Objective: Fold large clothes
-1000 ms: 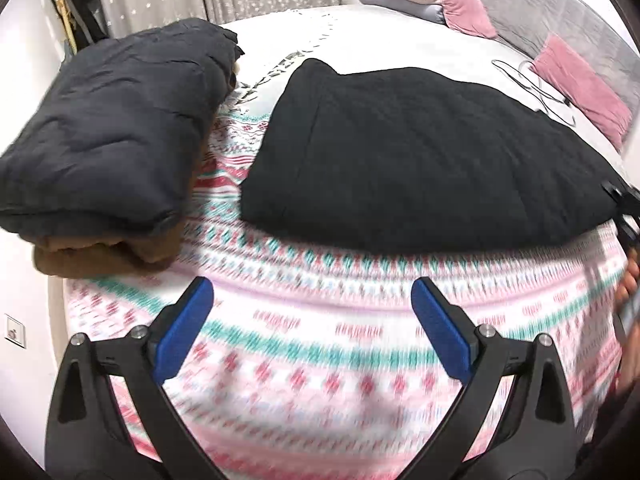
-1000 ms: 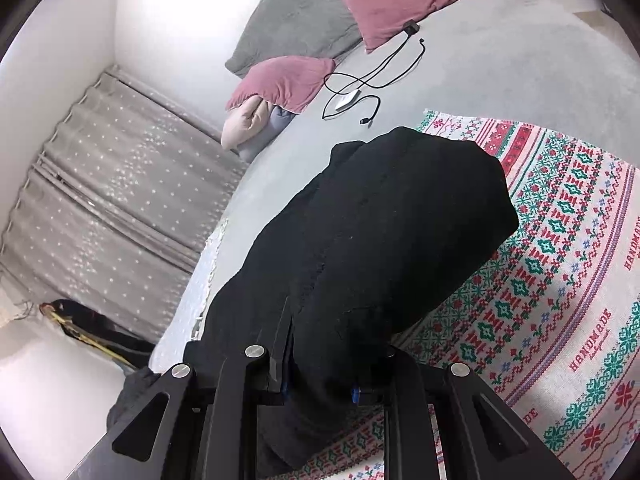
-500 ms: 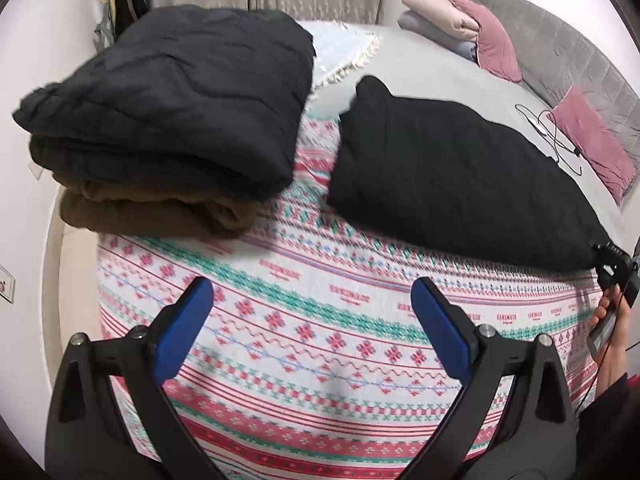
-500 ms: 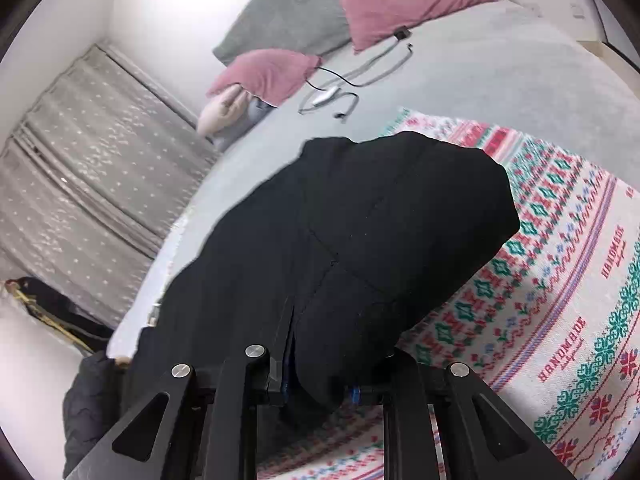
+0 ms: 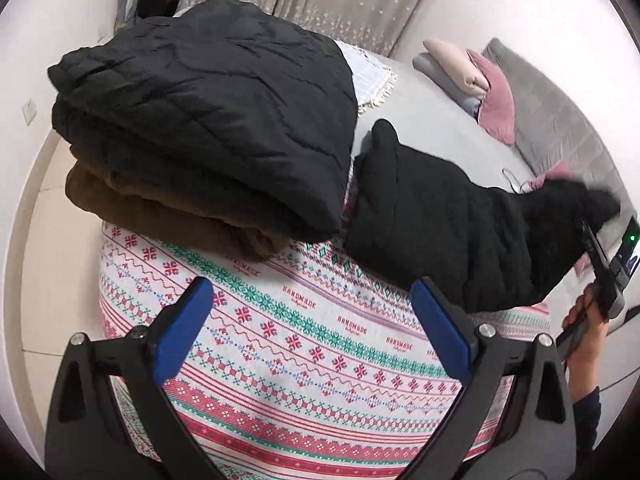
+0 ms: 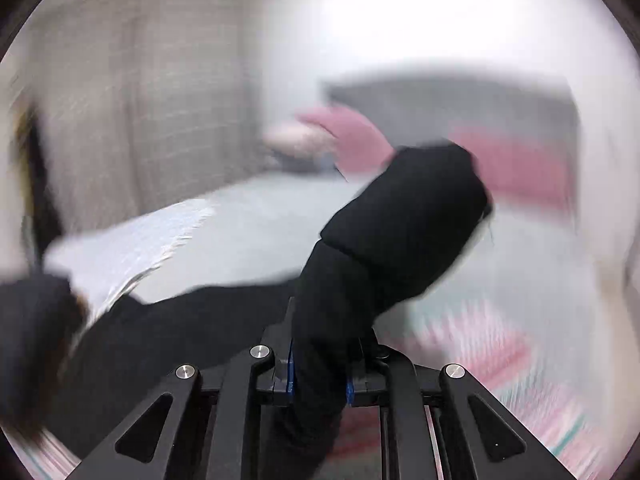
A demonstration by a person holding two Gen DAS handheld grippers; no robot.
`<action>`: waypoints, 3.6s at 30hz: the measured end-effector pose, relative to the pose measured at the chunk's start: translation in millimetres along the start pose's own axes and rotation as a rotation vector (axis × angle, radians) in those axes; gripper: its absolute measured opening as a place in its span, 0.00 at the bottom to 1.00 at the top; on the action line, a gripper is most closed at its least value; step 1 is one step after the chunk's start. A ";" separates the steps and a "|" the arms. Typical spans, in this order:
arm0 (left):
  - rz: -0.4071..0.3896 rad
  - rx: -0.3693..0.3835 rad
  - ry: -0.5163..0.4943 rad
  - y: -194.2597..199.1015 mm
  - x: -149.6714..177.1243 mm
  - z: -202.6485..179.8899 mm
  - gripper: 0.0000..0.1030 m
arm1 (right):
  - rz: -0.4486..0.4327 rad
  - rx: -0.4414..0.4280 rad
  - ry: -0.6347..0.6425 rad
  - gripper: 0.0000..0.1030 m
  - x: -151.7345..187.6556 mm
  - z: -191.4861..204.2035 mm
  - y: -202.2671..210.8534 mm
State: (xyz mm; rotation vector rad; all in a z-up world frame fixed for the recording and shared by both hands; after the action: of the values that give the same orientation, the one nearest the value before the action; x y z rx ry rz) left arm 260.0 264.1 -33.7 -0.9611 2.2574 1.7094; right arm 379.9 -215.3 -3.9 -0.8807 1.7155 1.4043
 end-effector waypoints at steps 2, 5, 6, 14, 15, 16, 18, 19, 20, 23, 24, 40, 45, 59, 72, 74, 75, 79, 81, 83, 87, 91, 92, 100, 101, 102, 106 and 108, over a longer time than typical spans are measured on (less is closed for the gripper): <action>0.008 0.010 0.010 -3.1 0.1 0.9 0.96 | -0.082 -0.005 0.175 0.16 -6.4 65.8 18.2; 0.022 0.020 0.012 -7.7 0.6 2.2 0.96 | -0.160 -0.045 0.451 0.16 19.6 170.3 36.5; 0.026 0.023 0.013 -8.4 0.1 3.4 0.96 | -0.170 -0.059 0.539 0.16 36.1 200.6 38.7; 0.025 0.039 0.071 -2.9 -3.0 28.0 0.96 | -0.068 0.061 1.070 0.19 194.1 330.0 -3.1; 0.021 0.040 0.072 -1.6 -3.7 29.8 0.96 | -0.034 0.032 1.005 0.20 187.6 325.3 -3.6; 0.019 0.042 0.072 -1.1 -4.5 31.4 0.96 | -0.011 0.018 0.967 0.20 182.2 321.3 -4.0; 0.019 0.054 0.084 -1.3 -5.7 32.5 0.96 | 0.024 0.019 0.947 0.23 173.1 314.7 -5.0; 0.022 0.067 0.093 -3.0 -5.4 32.6 0.96 | 0.024 0.042 0.950 0.30 169.3 312.2 -4.5; 0.026 0.086 0.100 -4.0 -5.4 31.3 0.96 | 0.018 0.052 0.940 0.35 164.4 308.9 -2.8; 0.032 0.110 0.092 -5.7 -4.9 26.0 0.96 | 0.011 0.018 0.888 0.48 150.6 298.6 6.7; 0.026 0.110 0.080 -5.6 -4.7 23.7 0.96 | 0.005 0.002 0.886 0.50 147.0 296.0 10.0; 0.031 0.069 -0.125 -82.9 -32.0 -72.2 0.89 | -0.122 0.053 0.986 0.73 157.9 205.8 40.7; 0.039 -0.065 -0.198 -128.2 -46.2 -98.2 0.69 | 0.004 -0.008 0.879 0.68 168.0 176.2 1.2; -0.004 -0.106 -0.289 -171.2 -42.1 -107.9 0.54 | 0.047 0.224 1.140 0.30 205.9 187.4 -34.0; -0.007 -0.042 -0.281 -170.5 -32.0 -100.2 0.55 | 0.302 -0.401 0.619 0.47 62.7 148.4 11.3; -0.008 -0.051 -0.283 -170.2 -31.8 -102.0 0.55 | 0.314 -0.494 0.457 0.41 37.5 146.5 8.1; -0.005 -0.053 -0.283 -170.8 -32.5 -102.4 0.55 | 0.336 -0.521 0.418 0.35 28.7 157.9 -1.6; 0.007 -0.053 -0.291 -172.6 -34.0 -101.2 0.55 | 0.499 -0.474 0.467 0.18 61.1 184.5 -44.1; 0.007 -0.045 -0.312 -173.8 -32.0 -102.5 0.56 | 0.576 -0.450 0.444 0.18 84.5 185.9 -71.6; 0.000 -0.055 -0.336 -174.4 -31.0 -103.9 0.57 | 0.567 -0.437 0.433 0.18 94.6 183.7 -78.4; 0.023 -0.007 -0.278 -162.1 -37.8 -102.4 0.55 | 0.580 -0.434 0.384 0.18 100.0 182.3 -83.4; -0.081 0.035 -0.301 -126.1 -46.3 -108.6 0.54 | 0.584 -0.432 0.349 0.18 103.9 175.5 -83.4; -0.095 0.053 -0.311 -121.1 -47.6 -110.8 0.54 | 0.584 -0.430 0.326 0.18 118.5 177.9 -83.3; -0.033 -0.017 -0.358 -170.8 -35.7 -108.4 0.47 | 0.570 -0.460 0.232 0.18 134.4 164.2 -72.1; -0.028 -0.006 -0.340 -172.4 -36.2 -105.3 0.47 | 0.580 -0.489 0.210 0.18 132.9 160.8 -73.1; -0.021 -0.008 -0.335 -173.2 -35.9 -104.7 0.47 | 0.590 -0.511 0.202 0.18 129.1 159.2 -74.0; 0.005 -0.067 -0.372 -177.3 -33.8 -108.5 0.47 | 0.665 -0.651 0.139 0.19 102.9 145.9 -80.1; 0.012 -0.059 -0.351 -181.4 -35.1 -107.8 0.47 | 0.623 -0.674 0.098 0.19 77.0 136.6 -74.6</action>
State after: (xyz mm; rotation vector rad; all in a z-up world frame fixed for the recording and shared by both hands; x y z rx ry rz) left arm 417.8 154.0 -127.3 -0.6000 2.0002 1.7947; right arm 422.4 -97.4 -124.1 -0.7811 1.6750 2.4830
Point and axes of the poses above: each gripper's, at about its wrist camera, not at the fingertips, and y roughly against the way its jaws point, z to its left, x to its underside, the point moved 5 cm from there along -y, roughly the way its jaws point, and after that the axes turned 6 degrees about z, right-handed, at the moved point
